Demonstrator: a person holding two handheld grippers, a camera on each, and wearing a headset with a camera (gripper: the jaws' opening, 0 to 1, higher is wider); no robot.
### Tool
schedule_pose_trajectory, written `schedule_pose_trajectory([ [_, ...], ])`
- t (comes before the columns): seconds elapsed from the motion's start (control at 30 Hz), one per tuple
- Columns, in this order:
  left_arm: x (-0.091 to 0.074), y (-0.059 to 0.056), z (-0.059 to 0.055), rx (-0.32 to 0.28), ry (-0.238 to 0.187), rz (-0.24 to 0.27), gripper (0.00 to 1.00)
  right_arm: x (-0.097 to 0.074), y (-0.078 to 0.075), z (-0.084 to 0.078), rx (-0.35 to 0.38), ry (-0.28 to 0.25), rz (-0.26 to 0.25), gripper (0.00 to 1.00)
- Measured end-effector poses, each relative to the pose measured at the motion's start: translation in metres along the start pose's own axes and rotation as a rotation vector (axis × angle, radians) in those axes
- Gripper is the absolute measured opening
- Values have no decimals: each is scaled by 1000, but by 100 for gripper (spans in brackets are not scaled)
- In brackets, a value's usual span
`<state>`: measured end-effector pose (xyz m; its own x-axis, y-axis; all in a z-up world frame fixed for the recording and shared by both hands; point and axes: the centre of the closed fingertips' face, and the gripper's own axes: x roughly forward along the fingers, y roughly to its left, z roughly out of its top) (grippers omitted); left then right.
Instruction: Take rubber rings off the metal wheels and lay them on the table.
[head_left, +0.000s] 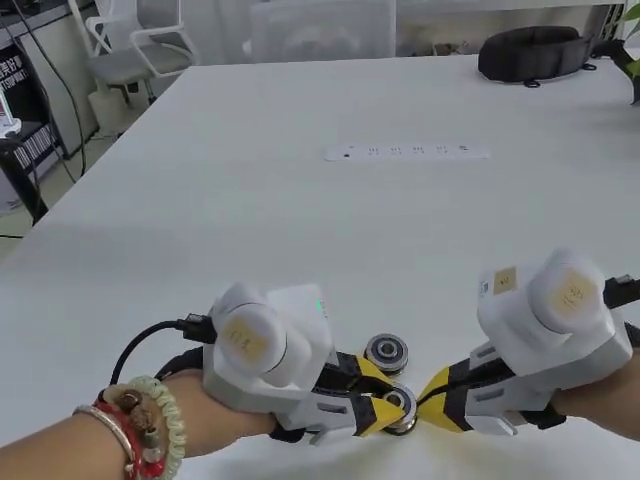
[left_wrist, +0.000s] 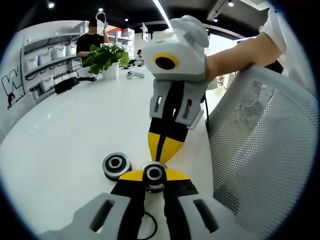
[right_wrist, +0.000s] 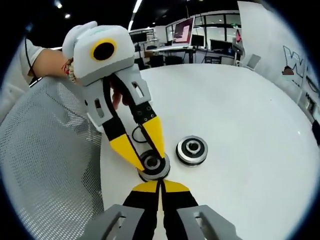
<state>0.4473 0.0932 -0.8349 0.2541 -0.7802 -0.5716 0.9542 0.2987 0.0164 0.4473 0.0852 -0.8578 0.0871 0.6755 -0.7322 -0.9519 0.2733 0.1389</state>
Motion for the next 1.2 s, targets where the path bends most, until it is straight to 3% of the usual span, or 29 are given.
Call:
schedule_pose_trajectory([
  [0.1,0,0,0,2,1,2,8,0,-1,0,95,-2,6,0],
  [0.27,0,1,0,6,11,7,8,-3,-3,1,179,-41,22,0],
  [0.6,0,1,-1,0,9,9,8,-9,-5,10,289,-119,50,0],
  [0.9,-1,1,-1,0,-10,-2,8,-8,0,13,301,-123,56,0],
  [1.2,-3,2,-2,-4,-44,-13,8,-8,2,16,263,-112,46,0],
])
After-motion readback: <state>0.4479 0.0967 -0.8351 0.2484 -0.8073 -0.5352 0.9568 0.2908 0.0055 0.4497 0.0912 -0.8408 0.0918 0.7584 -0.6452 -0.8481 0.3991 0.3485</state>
